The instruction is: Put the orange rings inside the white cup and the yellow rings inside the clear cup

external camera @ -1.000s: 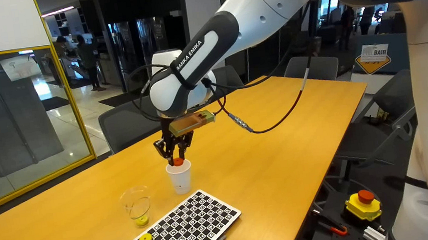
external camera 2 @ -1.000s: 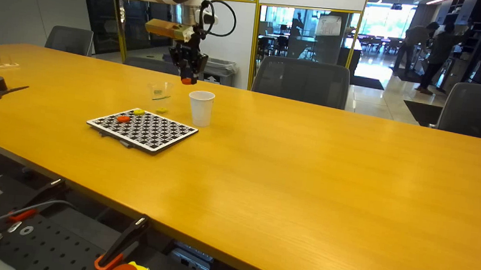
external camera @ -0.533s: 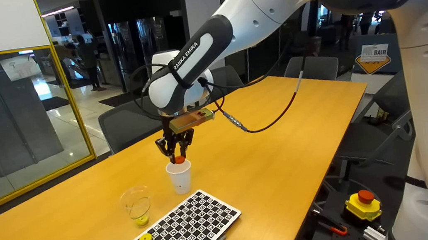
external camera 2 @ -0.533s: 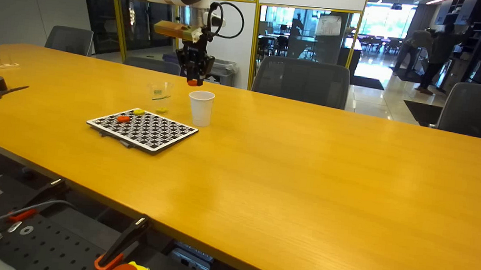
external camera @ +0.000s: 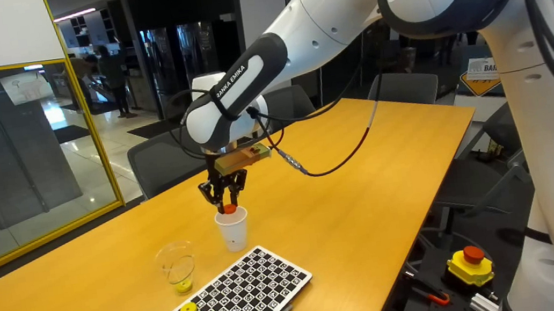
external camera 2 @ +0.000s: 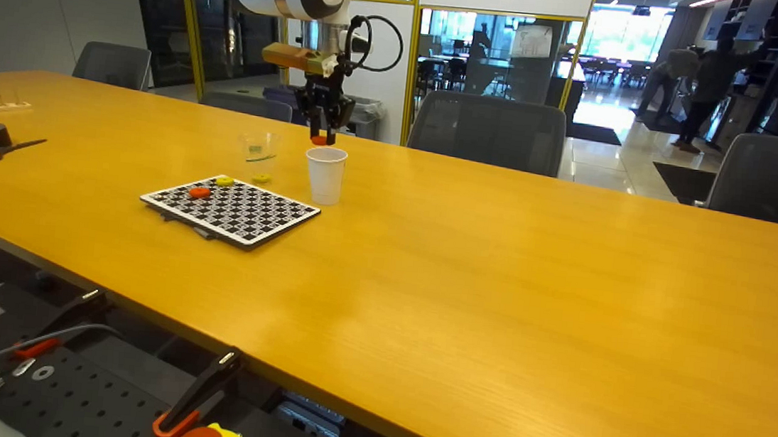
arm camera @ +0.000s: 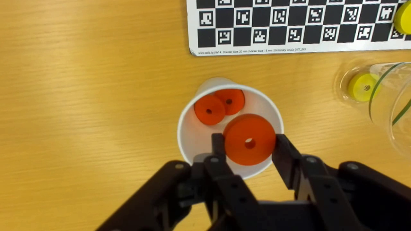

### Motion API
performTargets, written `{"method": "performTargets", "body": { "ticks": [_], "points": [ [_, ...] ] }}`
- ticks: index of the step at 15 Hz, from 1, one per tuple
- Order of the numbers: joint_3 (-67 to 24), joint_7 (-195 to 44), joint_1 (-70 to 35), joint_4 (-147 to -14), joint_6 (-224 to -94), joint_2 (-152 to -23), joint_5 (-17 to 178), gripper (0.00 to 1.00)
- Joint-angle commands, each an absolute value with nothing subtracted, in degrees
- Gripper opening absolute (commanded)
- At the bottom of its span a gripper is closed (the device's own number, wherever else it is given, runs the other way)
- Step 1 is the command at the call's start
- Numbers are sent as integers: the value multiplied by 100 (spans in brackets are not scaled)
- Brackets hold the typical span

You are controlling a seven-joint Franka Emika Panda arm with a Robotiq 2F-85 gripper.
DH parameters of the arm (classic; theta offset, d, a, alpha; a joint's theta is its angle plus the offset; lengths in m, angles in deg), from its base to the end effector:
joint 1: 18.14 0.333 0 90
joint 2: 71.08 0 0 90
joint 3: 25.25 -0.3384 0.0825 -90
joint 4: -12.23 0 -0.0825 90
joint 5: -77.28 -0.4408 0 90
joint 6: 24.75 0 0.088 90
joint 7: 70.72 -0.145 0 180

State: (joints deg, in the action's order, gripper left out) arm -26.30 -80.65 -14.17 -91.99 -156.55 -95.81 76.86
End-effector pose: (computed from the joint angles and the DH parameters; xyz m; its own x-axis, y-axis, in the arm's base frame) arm 0.7036 0.0616 0.2525 0.9946 -0.0926 0.0467 -0.0917 -0.9956 -0.0217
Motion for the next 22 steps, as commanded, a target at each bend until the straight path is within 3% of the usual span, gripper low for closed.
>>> {"method": "performTargets", "body": {
  "ticks": [1,6,17,22],
  "points": [
    [-2632,-7937,-1494,-8833,-15454,-9801,7582,69],
    [-2622,-8029,-1478,-8988,-15527,-9720,7615,100],
    [-2963,-8708,-679,-11316,-16388,-8469,7873,100],
    [-3315,-8860,-395,-11883,-17172,-8521,7726,100]
  ]
}}
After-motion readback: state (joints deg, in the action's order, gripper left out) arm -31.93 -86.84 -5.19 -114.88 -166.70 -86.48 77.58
